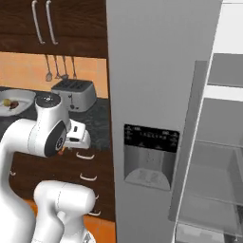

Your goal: Place one potato and one chicken drumstick in each tupperware on the nearby counter, to pack two identical lunches.

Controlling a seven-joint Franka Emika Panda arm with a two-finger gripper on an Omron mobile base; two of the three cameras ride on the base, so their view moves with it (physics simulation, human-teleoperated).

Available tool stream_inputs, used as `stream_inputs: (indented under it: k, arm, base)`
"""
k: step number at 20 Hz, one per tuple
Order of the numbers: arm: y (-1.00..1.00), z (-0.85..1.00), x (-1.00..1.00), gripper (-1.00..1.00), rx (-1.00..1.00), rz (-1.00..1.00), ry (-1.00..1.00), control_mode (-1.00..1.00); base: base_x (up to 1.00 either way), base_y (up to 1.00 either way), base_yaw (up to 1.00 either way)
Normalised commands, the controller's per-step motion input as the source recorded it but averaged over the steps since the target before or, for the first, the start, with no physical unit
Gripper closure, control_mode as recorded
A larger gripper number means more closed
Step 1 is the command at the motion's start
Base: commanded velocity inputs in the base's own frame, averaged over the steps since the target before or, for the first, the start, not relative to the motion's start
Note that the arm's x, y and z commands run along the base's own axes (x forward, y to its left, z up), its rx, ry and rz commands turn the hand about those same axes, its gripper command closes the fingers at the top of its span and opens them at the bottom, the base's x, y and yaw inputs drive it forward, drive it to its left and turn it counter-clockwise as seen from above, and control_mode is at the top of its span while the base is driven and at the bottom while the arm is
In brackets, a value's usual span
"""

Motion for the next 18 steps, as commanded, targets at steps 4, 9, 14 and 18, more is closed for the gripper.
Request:
stream_inputs:
  k: [4,9,14,18]
  arm:
    - [0.00,0.00,0.00,1.00,0.00,0.00,0.00,1.00]
    - [0.00,0.00,0.00,1.00,0.00,0.00,0.00,1.00]
    - [0.00,0.00,0.00,1.00,0.00,0.00,0.00,1.00]
    - [0.00,0.00,0.00,1.00,0.00,0.00,0.00,1.00]
  base:
    - [0.17,1.00,0.20]
    - [0.20,1.00,0.18]
    - [0.10,1.00,0.15]
    - [0.27,1.00,0.08]
